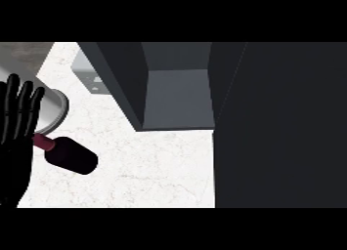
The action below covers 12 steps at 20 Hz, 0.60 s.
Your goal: Pick up the wine, place it into the cabinet and close the cabinet
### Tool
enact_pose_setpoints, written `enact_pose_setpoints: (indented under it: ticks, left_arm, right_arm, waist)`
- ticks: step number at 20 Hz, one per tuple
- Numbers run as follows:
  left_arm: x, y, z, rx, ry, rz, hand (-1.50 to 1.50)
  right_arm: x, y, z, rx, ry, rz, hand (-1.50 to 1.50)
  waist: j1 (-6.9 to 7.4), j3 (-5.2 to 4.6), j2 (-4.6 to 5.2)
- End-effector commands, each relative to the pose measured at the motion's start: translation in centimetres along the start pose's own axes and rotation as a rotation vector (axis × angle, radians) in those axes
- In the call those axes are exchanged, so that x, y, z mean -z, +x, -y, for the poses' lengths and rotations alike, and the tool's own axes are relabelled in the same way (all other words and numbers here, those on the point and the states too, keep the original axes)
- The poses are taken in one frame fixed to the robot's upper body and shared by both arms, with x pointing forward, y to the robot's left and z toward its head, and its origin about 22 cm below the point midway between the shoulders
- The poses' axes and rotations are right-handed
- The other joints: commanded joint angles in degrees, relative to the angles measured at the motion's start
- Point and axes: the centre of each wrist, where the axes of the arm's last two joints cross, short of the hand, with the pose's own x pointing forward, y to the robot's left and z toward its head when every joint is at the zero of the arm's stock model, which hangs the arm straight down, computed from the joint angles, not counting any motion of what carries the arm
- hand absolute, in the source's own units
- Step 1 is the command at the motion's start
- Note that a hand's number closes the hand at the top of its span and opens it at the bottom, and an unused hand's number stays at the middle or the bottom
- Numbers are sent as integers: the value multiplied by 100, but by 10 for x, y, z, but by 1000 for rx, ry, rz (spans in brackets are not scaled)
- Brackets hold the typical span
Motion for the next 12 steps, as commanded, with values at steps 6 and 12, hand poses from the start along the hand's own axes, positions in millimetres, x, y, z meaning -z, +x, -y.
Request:
enact_pose_setpoints:
  ticks: [6, 12]
  left_arm:
    - [-32, -7, -18, -229, -462, 21, -150]
    - [-62, 2, -26, -508, -494, -179, -150]
  right_arm:
    - [-25, 23, -1, 78, 29, 33, -150]
    - [-45, 36, -15, 154, 222, -108, -150]
  waist:
    - [60, -137, 167]
    - [130, -125, 176]
